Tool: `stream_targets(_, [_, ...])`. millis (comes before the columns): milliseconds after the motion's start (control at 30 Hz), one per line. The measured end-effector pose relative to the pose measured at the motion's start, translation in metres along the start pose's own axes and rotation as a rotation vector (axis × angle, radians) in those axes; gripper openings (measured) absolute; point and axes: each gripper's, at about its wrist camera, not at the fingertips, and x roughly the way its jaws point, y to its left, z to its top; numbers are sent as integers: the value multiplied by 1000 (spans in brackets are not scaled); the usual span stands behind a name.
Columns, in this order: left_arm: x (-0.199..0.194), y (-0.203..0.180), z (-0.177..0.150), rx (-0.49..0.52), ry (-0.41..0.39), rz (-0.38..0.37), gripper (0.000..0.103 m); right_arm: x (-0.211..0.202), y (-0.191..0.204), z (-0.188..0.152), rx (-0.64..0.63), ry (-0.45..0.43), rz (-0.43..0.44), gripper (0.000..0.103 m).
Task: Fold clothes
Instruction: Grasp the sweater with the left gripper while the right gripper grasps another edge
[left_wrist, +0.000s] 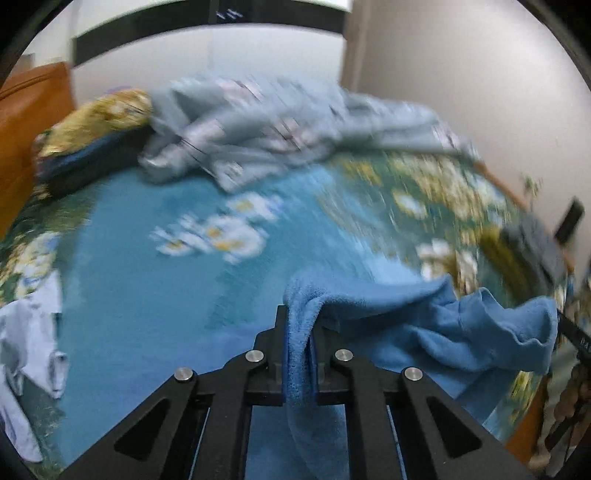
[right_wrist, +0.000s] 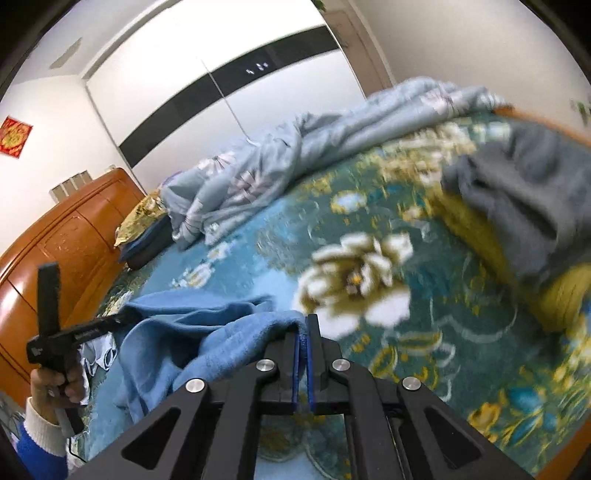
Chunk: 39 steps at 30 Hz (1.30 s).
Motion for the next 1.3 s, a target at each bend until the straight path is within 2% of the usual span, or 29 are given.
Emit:
stream_targets(167, [-71, 47, 17, -84, -148, 65, 9, -38, 27, 36, -97, -103, -45, 3])
stream_targets(467, [-210, 102, 3, -145, -391, 151, 9, -121, 78, 78, -218, -309, -84, 3])
stream_targets(667, [-286, 113, -15, -153, -524, 174, 9, -175, 114, 87, -298, -420, -78, 3])
stream_targets(833, [-344, 108, -35, -103, -611, 177, 9, -226, 140, 84, -366, -526, -72, 3])
stream_targets(967, [-369, 105, -40, -80, -644, 186, 9, -262, 158, 87, -417, -601, -74, 3])
stream_targets(1100, [-372, 108, -39, -69, -635, 205, 9, -270, 172, 99, -446, -613, -70, 3])
stream_targets(1200, [-335, 120, -31, -88, -539, 239, 10, -241, 177, 110, -468, -547, -78, 3])
stream_targets(1300, [-271, 145, -16, -140, -395, 256, 10, -173, 175, 120, -457, -376, -68, 3])
